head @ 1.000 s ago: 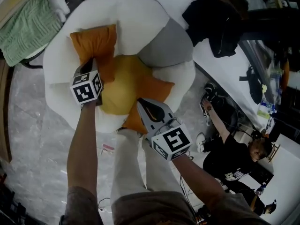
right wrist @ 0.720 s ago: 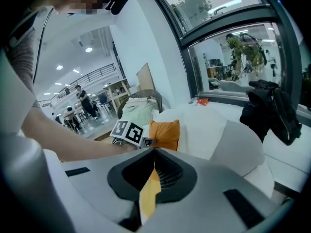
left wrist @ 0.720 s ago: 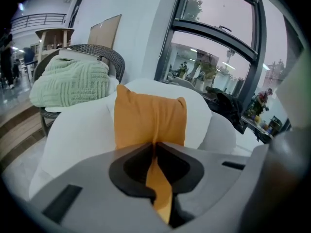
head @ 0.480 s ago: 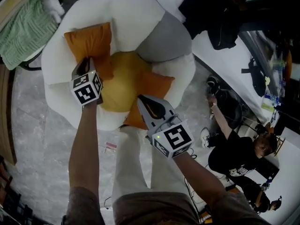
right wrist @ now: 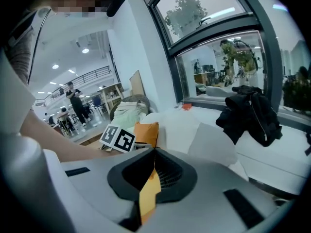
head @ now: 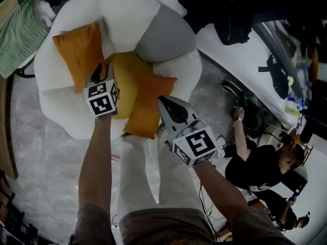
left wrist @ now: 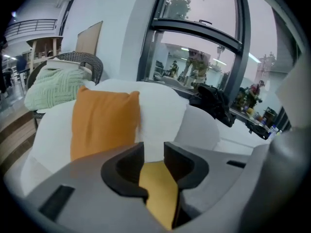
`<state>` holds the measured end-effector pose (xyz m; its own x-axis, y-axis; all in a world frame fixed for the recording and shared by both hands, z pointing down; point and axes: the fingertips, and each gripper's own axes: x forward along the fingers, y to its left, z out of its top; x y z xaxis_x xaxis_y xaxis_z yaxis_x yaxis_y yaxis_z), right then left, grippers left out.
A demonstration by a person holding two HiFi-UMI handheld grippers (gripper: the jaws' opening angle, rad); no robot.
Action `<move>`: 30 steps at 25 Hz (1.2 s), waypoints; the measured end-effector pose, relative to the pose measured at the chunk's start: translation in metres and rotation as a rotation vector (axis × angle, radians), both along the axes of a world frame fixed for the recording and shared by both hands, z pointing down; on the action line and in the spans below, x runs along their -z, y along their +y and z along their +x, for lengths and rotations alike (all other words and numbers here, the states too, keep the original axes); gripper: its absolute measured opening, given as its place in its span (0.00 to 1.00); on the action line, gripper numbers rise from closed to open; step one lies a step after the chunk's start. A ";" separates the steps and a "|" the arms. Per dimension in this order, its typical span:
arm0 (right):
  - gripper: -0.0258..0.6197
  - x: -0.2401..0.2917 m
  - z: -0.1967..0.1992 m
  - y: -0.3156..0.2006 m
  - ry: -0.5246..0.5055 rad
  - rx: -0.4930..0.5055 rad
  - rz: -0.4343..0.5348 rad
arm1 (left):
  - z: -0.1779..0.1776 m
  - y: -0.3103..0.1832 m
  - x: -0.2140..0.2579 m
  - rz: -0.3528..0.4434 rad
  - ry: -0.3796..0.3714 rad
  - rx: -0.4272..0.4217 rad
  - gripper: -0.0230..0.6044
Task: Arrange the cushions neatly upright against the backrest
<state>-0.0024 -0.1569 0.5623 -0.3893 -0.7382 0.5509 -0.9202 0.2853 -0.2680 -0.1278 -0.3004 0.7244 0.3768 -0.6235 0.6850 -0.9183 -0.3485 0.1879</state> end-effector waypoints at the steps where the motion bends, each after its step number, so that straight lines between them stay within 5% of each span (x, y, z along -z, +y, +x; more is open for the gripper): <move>1: 0.07 0.000 0.010 0.004 0.003 -0.006 0.001 | 0.015 0.006 -0.001 -0.003 0.003 -0.019 0.23; 12: 0.07 0.005 0.109 0.030 -0.001 -0.116 0.012 | 0.161 0.046 0.000 -0.028 0.044 -0.170 0.24; 30: 0.07 -0.070 0.134 0.073 -0.063 -0.125 -0.074 | 0.163 0.179 -0.118 -0.287 -0.048 -0.291 0.34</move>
<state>0.1312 -0.0837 0.6319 -0.3325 -0.7414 0.5829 -0.9281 0.1473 -0.3421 0.0351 -0.1218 0.8428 0.4722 -0.2766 0.8370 -0.7993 -0.5346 0.2743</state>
